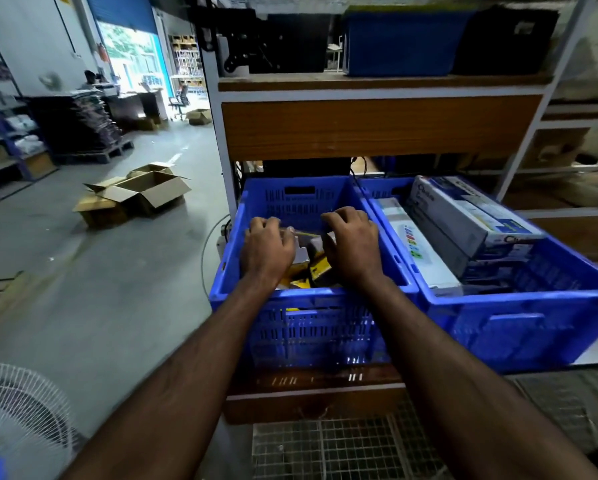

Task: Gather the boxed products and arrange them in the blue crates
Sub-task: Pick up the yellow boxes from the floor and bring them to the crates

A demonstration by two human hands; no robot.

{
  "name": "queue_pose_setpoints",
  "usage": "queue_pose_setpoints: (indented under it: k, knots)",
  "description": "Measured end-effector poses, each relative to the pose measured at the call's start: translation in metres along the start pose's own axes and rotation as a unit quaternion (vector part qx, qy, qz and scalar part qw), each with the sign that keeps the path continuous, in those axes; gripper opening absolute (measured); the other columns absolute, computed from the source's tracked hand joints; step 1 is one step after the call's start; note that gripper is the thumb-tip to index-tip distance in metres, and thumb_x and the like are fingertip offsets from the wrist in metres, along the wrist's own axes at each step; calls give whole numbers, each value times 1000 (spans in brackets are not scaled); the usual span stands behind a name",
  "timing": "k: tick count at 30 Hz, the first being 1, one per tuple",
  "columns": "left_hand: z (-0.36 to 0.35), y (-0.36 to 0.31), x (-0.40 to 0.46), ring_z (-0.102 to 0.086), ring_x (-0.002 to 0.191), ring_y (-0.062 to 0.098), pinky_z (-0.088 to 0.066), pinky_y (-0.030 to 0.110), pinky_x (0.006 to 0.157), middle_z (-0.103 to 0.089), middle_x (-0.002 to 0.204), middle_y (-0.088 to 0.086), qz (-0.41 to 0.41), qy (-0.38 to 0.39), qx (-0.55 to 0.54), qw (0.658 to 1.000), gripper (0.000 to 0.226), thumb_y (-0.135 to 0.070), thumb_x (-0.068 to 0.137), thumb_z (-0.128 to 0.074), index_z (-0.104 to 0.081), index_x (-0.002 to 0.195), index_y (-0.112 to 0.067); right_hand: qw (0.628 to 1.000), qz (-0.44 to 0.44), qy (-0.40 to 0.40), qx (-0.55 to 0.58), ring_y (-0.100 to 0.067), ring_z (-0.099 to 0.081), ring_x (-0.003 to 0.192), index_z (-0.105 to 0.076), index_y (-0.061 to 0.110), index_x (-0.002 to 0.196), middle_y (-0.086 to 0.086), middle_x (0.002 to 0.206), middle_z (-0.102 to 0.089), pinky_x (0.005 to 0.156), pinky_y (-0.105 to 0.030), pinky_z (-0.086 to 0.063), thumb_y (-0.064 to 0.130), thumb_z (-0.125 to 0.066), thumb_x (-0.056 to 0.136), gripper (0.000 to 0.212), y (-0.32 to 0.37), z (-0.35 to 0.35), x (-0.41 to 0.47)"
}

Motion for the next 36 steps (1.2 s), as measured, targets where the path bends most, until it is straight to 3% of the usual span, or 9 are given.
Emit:
queue_pose_setpoints:
  k: [12, 15, 18, 21, 27, 31, 36]
  knots:
    - [19, -11, -70, -59, 105, 26, -52, 43, 87, -57, 120, 11, -10, 11, -95, 995, 38, -39, 96, -48, -58, 123, -14, 985, -23, 3, 168, -31, -51, 108, -60, 15, 121, -10, 113, -59, 85, -46, -48, 31, -64, 84, 41, -12, 29, -68]
    - [29, -30, -107, -59, 104, 24, -50, 41, 89, -62, 114, 9, -47, -23, -119, 991, 35, -36, 95, -48, -61, 119, -13, 980, -25, -27, 197, -29, -54, 105, -59, 13, 121, -8, 112, -60, 88, -41, -46, 35, -56, 86, 41, -10, 50, -105]
    - [33, -57, -138, -60, 100, 27, -50, 42, 88, -65, 106, 10, -107, -9, -155, 982, 39, -37, 92, -44, -64, 111, -10, 983, -35, -36, 176, -29, -55, 106, -58, 14, 122, -7, 115, -59, 89, -44, -46, 36, -54, 87, 42, -12, 69, -150]
    - [24, -75, -173, -62, 100, 26, -49, 37, 90, -66, 105, 12, -152, 49, -213, 964, 34, -30, 90, -49, -65, 109, -5, 985, -77, -42, 145, -29, -54, 107, -58, 14, 122, -8, 117, -58, 89, -44, -46, 36, -53, 87, 42, -21, 88, -204]
    - [-8, -81, -268, -61, 102, 22, -47, 33, 90, -66, 109, 9, -190, 219, -262, 920, 40, -36, 88, -47, -63, 114, -10, 972, -207, -63, 91, -28, -54, 109, -57, 11, 123, -12, 118, -53, 97, -39, -45, 34, -52, 84, 46, -14, 121, -333]
    - [-11, -87, -362, -60, 105, 18, -48, 33, 93, -65, 112, 7, -251, 330, -299, 860, 42, -36, 90, -47, -62, 119, -10, 951, -298, -82, 25, -27, -55, 108, -57, 11, 122, -10, 115, -54, 95, -40, -47, 27, -57, 84, 42, 19, 147, -449]
    - [1, -90, -521, -61, 102, 19, -49, 34, 90, -65, 108, 7, -310, 474, -286, 773, 27, -25, 95, -53, -65, 115, -12, 878, -467, -92, -43, -22, -54, 109, -58, 13, 124, -6, 117, -53, 94, -32, -45, 25, -59, 85, 40, 85, 192, -629]
Point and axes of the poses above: each hand's wrist, its own x-axis towards the middle knuckle, its own z-axis out of the back of the hand, y = z × x, the point moved 8 cm from there along x, towards the middle knuckle
